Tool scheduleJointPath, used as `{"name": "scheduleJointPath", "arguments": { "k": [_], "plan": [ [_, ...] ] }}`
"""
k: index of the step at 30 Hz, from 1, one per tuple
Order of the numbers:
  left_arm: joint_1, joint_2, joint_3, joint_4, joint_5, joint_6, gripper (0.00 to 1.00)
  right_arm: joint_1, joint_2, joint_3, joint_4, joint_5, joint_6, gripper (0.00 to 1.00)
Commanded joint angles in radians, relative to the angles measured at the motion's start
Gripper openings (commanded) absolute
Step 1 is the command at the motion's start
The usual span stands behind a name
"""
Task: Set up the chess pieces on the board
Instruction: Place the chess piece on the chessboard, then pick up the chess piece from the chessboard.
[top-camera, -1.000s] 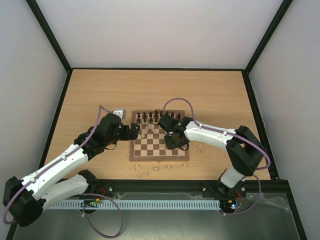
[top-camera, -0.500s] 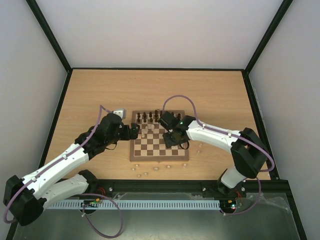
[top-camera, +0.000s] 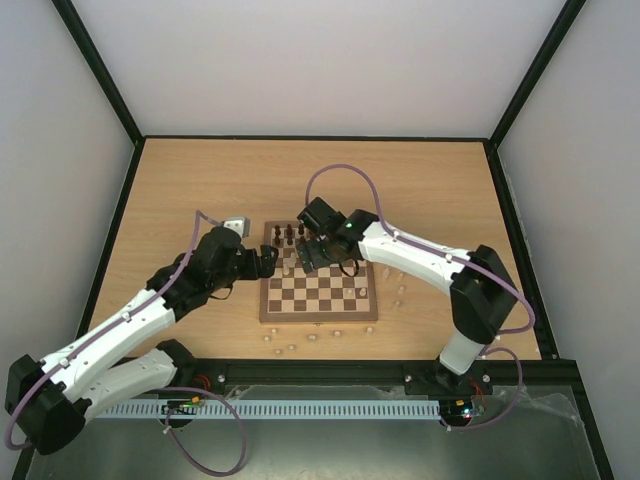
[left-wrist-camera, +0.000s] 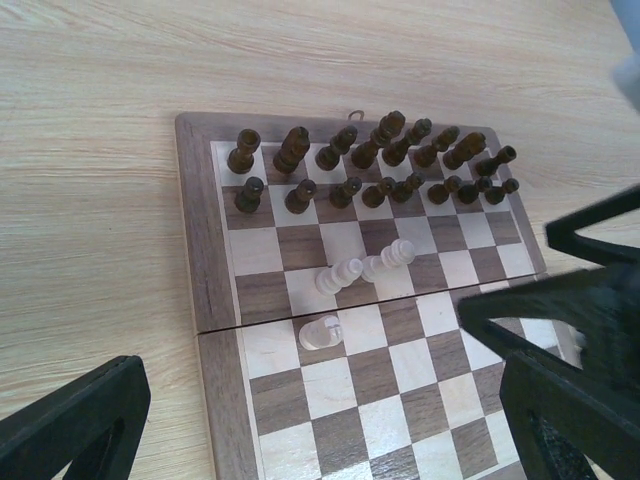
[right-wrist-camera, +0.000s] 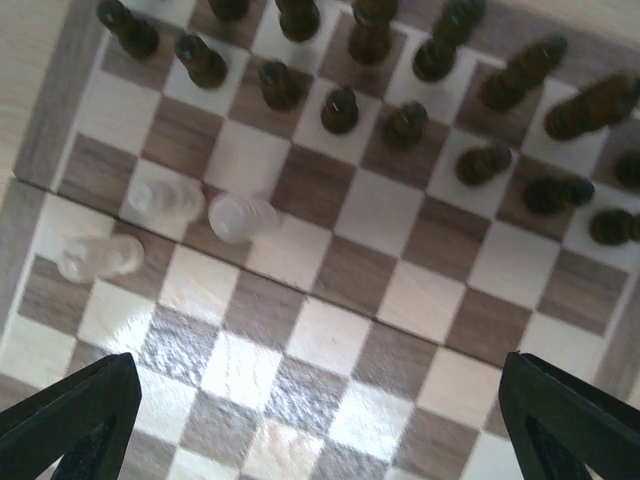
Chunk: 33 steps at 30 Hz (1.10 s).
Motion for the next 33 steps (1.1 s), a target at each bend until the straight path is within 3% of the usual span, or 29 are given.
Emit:
{"name": "scheduleJointPath", "arguments": {
  "k": [1,16,27,33],
  "plan": [
    [-0.001,-0.042,0.002,-0.007,-0.012,-0.009,0.99,0.003,0.089,0.094,-0.012,0.006,-0.033,1.00],
    [-0.001,-0.091,-0.024,-0.019,-0.014,-0.007,0.99,-0.041,0.299,0.263,-0.028,-0.054,-0.060,0.46],
    [-0.001,-0.088,-0.026,-0.012,-0.015,-0.002,0.99,-0.044,0.339,0.267,-0.040,-0.080,-0.066,0.36],
    [-0.001,-0.086,-0.026,-0.013,-0.014,-0.004,0.99,-0.043,0.331,0.261,-0.050,-0.085,-0.068,0.21]
  ]
}}
